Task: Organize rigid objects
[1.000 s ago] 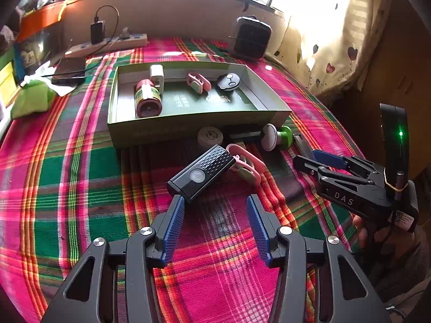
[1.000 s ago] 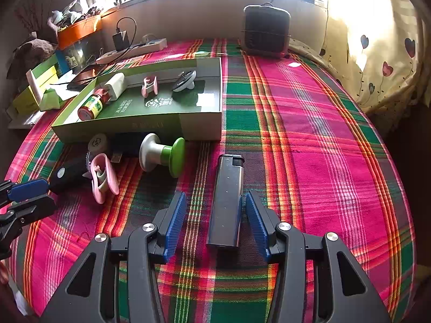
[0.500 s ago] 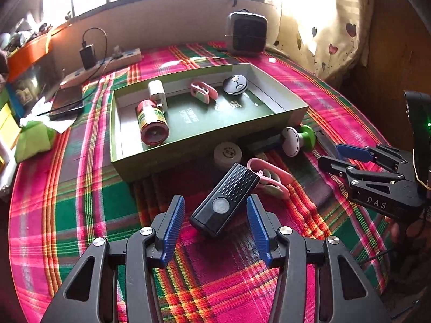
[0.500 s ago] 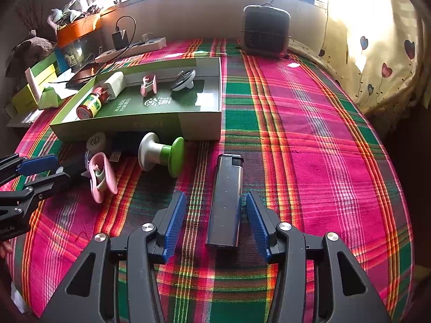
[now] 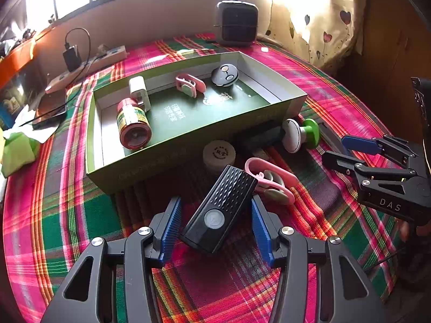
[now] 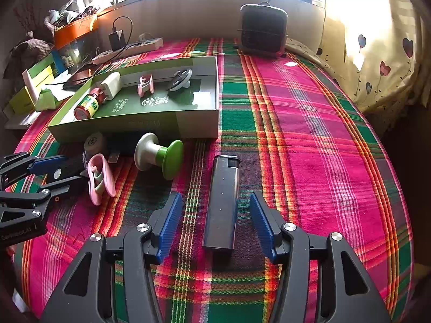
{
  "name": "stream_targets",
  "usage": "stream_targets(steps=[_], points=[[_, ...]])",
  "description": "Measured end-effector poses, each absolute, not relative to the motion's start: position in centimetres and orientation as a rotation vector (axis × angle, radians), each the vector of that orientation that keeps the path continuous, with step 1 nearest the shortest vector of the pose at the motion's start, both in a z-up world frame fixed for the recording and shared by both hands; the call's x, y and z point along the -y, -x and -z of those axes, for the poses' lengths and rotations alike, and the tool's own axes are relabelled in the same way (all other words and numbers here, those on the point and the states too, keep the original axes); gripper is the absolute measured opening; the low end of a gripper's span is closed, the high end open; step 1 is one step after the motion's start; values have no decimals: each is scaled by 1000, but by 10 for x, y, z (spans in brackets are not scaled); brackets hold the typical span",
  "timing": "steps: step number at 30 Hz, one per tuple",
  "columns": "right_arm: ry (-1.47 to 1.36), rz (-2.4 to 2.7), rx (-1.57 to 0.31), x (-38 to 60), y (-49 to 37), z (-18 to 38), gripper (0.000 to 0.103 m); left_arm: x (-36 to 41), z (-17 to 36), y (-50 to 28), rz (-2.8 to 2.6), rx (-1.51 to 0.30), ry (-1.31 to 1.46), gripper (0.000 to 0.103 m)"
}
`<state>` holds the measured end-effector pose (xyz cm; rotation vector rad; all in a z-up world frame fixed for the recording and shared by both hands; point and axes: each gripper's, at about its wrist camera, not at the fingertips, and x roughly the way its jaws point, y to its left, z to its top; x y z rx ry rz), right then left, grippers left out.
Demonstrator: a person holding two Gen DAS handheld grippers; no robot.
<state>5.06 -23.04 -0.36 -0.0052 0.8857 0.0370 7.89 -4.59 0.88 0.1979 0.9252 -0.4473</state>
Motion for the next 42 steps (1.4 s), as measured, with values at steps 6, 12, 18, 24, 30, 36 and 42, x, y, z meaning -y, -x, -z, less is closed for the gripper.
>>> stream_targets(steps=[6, 12, 18, 24, 30, 36, 42], points=[[-3, -26, -885, 234, -51, 4, 53, 36, -9, -82, 407, -925, -153, 47], [-4, -26, -885, 234, -51, 3, 53, 33, -9, -81, 391, -919, -131, 42], [-11, -14, -881, 236, -50, 2, 44, 28, -10, -83, 364, -918, -107, 28], [-11, -19, -876, 236, -49, 1, 25, 25, -9, -82, 356, -917, -86, 26], [-14, -20, -875, 236, -48, 1, 24, 23, -9, -80, 355, -915, -65, 26], [-13, -20, -875, 236, -48, 1, 24, 23, -9, -80, 355, -915, -63, 26], [-19, -32, -871, 235, -47, -1, 24, 22, -11, -80, 358, -921, -44, 26]])
